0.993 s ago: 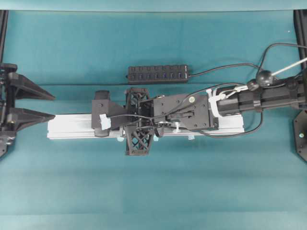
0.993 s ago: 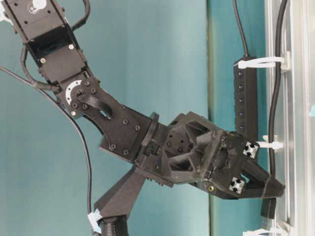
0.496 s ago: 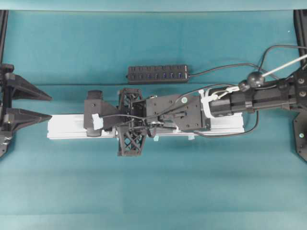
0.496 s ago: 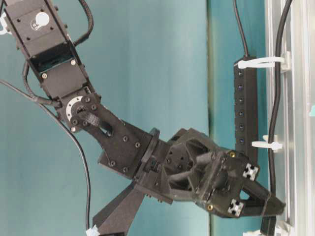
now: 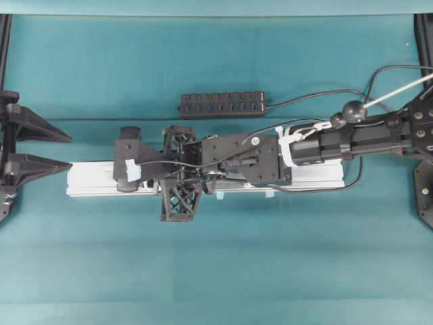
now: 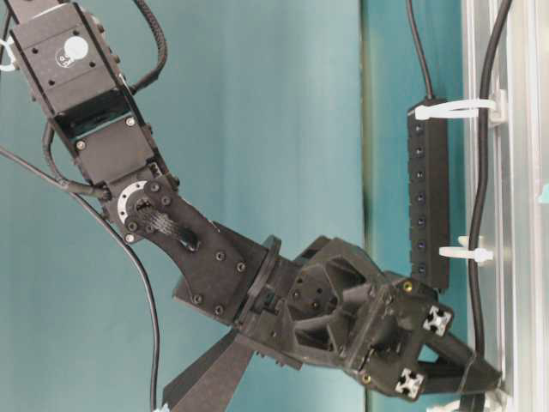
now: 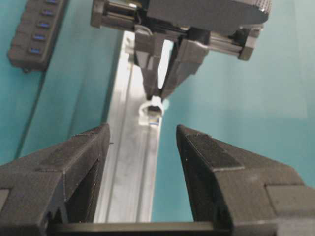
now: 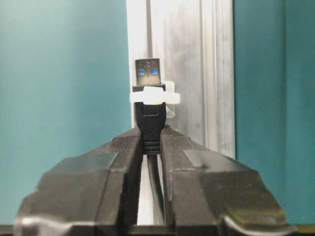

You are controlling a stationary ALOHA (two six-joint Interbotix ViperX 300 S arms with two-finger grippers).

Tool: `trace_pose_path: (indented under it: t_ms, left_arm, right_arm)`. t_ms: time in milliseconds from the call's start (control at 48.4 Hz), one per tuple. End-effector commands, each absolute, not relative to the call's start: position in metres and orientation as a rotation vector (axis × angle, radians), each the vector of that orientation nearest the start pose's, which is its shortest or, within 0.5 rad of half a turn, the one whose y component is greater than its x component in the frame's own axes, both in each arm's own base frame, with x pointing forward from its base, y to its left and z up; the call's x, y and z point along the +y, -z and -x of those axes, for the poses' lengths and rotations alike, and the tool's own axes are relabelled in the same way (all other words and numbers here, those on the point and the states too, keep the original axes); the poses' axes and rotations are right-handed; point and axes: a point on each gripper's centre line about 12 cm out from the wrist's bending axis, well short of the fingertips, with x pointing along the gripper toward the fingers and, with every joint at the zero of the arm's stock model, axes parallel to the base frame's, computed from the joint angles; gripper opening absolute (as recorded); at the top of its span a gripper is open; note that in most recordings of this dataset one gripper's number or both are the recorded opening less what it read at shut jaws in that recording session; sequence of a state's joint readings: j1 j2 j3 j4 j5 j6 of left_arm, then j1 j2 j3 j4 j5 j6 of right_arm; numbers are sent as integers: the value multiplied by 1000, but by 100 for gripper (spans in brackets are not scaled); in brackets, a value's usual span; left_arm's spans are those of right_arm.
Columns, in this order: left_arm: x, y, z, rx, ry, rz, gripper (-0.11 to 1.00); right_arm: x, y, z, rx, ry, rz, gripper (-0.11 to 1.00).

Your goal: Pass the USB cable through three rings with both arms.

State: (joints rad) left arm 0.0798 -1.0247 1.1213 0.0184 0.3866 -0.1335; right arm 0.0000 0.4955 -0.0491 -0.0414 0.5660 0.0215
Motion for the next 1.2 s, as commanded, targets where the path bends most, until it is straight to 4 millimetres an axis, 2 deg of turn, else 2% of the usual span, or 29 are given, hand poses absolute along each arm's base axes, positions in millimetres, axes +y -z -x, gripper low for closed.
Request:
trace_pose_path:
  t_ms: [0,207,538,1055,1179]
  left_arm:
    - [15,-252,-179,471,-113,131,58]
    - [15,-247,-180,490,-113,132,58]
    - [14,-226,-186,511,-102,127,58]
    - [11,-197,-219,532,-75,113,58]
    - [11,-181,-224,566,-76,115,58]
  right_arm:
    - [4,-145,-535,963,2,20,-7]
    - [1,-147,-538,937,8,-14,-7]
    - [-1,-148,-538,936,12,-31,-7]
    - [-3,-147,-538,931,15,-31,-7]
    - [-2,-148,-539,922,14,-32,-7]
